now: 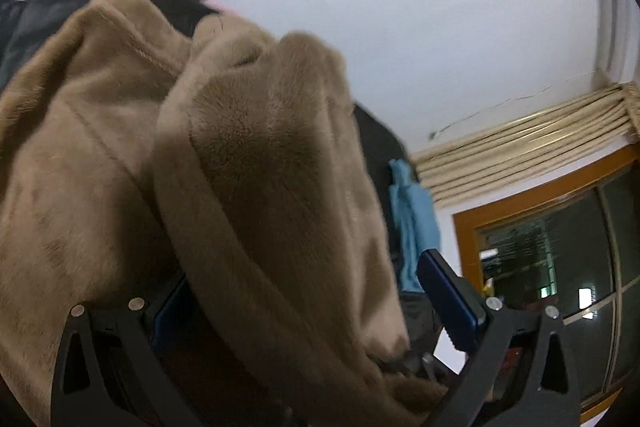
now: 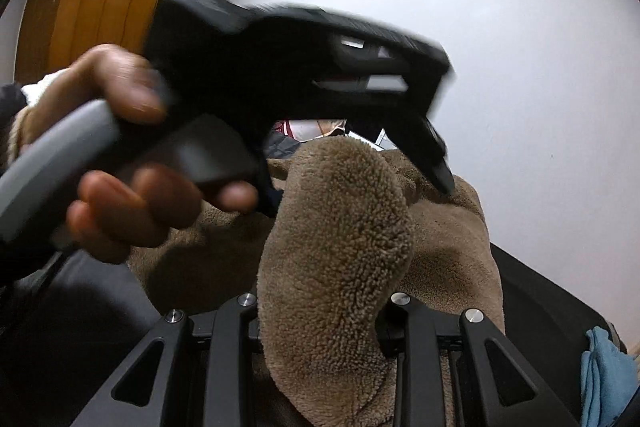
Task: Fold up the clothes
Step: 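Lift the held edge and fold it over the bundle with the right gripper, then lay the fold down on the bundle and open the right gripper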
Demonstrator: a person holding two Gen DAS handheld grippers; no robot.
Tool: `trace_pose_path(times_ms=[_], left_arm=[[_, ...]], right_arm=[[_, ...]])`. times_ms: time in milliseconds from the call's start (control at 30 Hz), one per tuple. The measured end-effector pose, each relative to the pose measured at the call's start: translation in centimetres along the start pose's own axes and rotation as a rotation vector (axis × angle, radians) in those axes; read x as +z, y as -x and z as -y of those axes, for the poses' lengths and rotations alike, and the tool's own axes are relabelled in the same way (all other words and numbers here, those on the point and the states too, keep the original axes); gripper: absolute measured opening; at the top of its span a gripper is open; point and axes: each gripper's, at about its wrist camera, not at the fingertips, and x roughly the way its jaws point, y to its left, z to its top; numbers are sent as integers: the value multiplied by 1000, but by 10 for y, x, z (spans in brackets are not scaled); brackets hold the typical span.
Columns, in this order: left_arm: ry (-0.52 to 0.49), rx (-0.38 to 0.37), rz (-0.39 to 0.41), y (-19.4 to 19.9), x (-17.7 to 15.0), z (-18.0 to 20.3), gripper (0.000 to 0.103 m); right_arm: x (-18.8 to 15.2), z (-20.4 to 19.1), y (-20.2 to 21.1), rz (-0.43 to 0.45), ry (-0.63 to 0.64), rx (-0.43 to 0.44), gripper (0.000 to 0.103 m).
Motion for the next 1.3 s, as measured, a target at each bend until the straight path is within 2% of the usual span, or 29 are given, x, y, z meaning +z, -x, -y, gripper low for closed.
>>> trace_pose_path(times_ms=[33,67,100,200,300,433,567,700,800,933,1000,1067,1167,1300], left_arm=[[0,12,-5,-2,2,1,94],[-3,23,-12,-4,5,2,79],[-3,38,-18,-6,9,2,57],[-29,69,-17,-2,19,11,37],[-111,93,16,14,19,25,32],[-195,116,77,43,27,36,31],[-219,142,132,75,24,26,31],[-182,149,168,104,15,-15,32],[-135,152,172,107,9,-52,32],[-69,110,194,99,-1,-93,45],[-39,82,208,95,-6,-110,51],[-40,61,222,96,-8,-115,53],[-54,80,221,97,-9,-113,59],[-40,105,222,101,-10,-110,68]], right_arm=[[-1,0,0,2,5,-3,30],[-1,0,0,4,10,-6,30],[-2,0,1,6,15,-9,30],[-2,-1,1,21,38,-49,30],[5,0,2,44,44,-67,30],[23,-9,6,88,58,-78,30],[37,-30,-1,108,94,-54,30],[41,-60,-18,92,151,-16,30],[37,-82,-34,53,204,13,30],[23,-102,-56,-13,268,37,31],[20,-108,-61,-24,299,42,37],[19,-109,-62,-28,305,65,51],[20,-107,-61,-40,305,94,54],[23,-81,-39,-37,227,211,63]])
